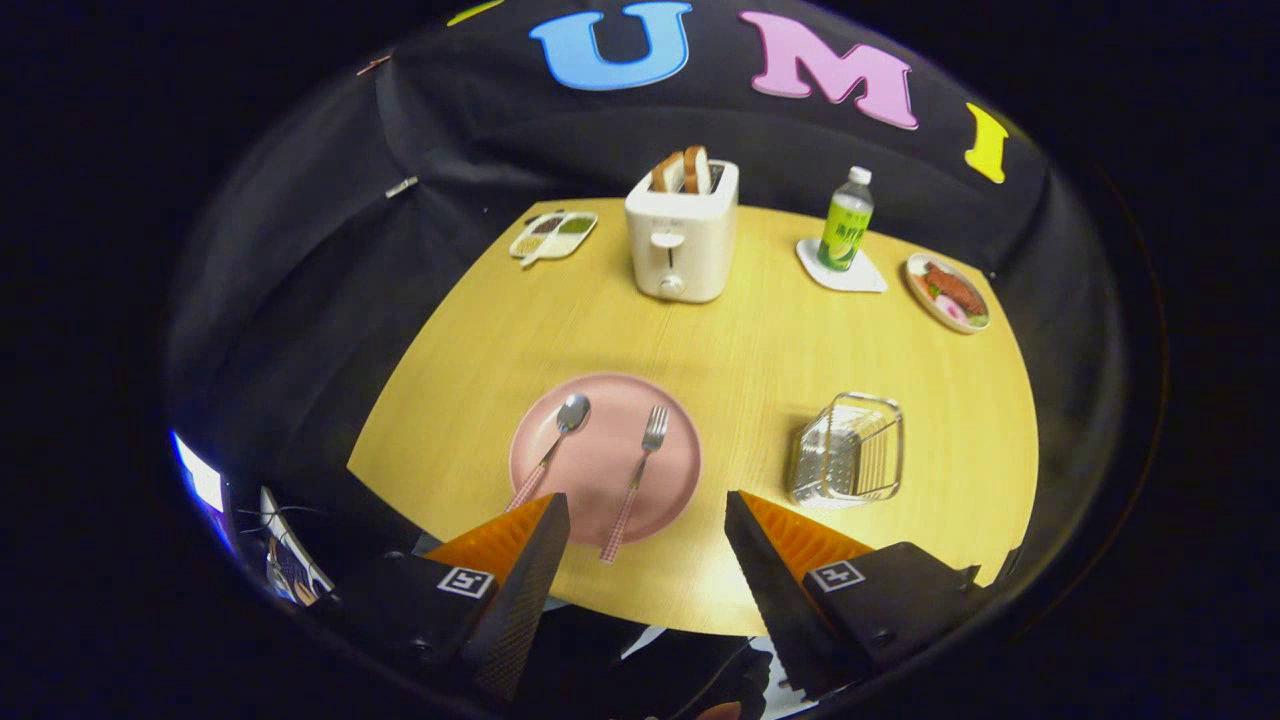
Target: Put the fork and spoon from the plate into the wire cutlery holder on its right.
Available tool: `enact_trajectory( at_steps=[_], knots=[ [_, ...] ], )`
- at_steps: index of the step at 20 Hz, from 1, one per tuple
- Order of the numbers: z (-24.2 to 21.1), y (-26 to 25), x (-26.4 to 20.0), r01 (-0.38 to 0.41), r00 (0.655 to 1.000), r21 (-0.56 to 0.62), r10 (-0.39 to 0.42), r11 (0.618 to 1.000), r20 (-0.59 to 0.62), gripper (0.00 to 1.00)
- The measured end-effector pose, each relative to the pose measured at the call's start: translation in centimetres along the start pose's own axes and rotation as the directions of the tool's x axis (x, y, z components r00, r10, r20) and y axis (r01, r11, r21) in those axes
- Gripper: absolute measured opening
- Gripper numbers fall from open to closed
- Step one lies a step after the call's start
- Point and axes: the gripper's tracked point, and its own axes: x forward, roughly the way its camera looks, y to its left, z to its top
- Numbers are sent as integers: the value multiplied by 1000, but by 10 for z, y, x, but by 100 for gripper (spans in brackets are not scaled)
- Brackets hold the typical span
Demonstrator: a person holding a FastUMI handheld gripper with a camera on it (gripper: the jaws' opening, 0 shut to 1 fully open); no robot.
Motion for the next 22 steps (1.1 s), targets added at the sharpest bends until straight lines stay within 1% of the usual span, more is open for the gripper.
enact_trajectory(
  at_steps=[2,3,5,8,9,11,14,16,19,21,22],
  knots=[
    [-13,5,20,-15,998,-2,14,1000,-62,98],
    [-18,8,31,-19,997,6,20,1000,-80,94],
    [-23,14,50,-24,993,12,26,1000,-111,89],
    [-36,20,76,-21,984,19,24,1000,-174,89],
    [-41,21,84,-18,981,25,23,1000,-195,87],
    [-51,20,98,3,973,38,6,999,-232,75],
    [-56,14,116,42,966,64,-24,997,-259,77],
    [-58,14,126,60,962,94,-32,994,-273,65],
    [-61,6,132,100,953,91,-69,991,-296,39],
    [-61,1,133,112,951,119,-71,987,-301,22],
    [-60,3,132,103,952,142,-56,985,-300,18]
  ],
)
